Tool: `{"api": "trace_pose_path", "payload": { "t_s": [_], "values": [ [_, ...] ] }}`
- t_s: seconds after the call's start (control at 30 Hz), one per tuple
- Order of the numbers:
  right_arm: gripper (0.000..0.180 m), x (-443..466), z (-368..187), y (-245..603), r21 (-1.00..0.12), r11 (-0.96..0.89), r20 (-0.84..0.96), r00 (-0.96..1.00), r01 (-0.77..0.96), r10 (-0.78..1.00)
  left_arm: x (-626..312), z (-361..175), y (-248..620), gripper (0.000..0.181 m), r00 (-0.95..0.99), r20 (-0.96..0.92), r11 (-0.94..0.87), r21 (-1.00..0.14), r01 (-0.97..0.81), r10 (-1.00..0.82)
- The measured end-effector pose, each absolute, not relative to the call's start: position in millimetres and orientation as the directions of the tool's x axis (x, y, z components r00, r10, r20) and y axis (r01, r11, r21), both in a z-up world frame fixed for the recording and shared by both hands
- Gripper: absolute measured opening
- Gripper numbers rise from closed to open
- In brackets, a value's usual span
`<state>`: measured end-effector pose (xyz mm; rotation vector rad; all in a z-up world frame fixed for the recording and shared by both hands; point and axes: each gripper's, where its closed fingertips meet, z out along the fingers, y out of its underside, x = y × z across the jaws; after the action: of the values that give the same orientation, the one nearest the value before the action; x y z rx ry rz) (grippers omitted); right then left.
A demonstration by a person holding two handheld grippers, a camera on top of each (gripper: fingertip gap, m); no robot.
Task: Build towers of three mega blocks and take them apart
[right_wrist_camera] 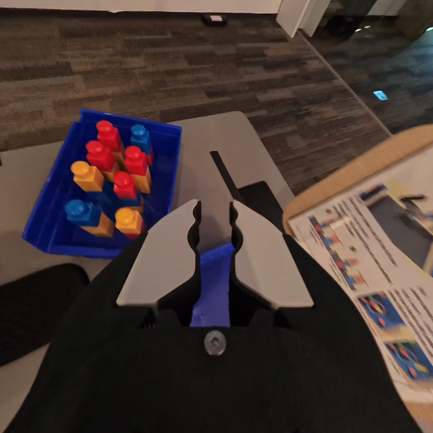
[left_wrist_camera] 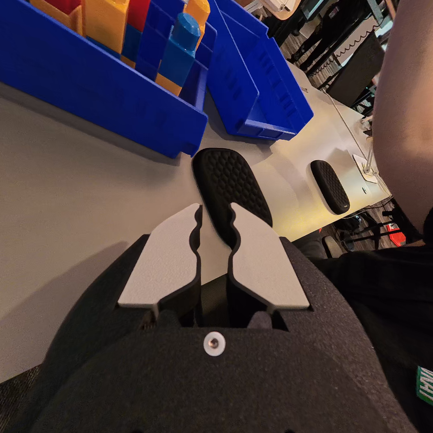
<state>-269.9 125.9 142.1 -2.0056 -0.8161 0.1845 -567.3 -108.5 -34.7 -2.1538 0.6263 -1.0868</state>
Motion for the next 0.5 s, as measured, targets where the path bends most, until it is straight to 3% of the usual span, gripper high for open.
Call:
{"api": "trace_pose_path", "payload": {
  "t_s": [0.1,0.23,0.37,0.5],
  "values": [
    [0.028,-215.1,123.4,93.5,-0.788,-0.454,0.124,0.831,0.415,0.543,-559.4,-33.1,-111.0,0.019,0.523,0.528,-0.675,-0.726,-0.131,-0.669],
    [0.03,-144.0,59.5,53.9,-0.659,-0.656,0.063,0.896,0.368,0.439,-546.8,-29.1,-114.3,0.019,0.494,0.529,-0.663,-0.736,-0.137,-0.69],
    [0.037,-92.6,-4.1,23.0,-0.509,-0.841,-0.001,0.976,0.185,0.216,-531.1,-23.5,-119.6,0.019,0.469,0.523,-0.65,-0.744,-0.156,-0.711],
    [0.043,-79.9,-53.4,12.0,-0.414,-0.908,-0.028,0.996,0.066,0.085,-513.8,-15.7,-127.8,0.019,0.447,0.507,-0.631,-0.754,-0.183,-0.737]
  ]
}}
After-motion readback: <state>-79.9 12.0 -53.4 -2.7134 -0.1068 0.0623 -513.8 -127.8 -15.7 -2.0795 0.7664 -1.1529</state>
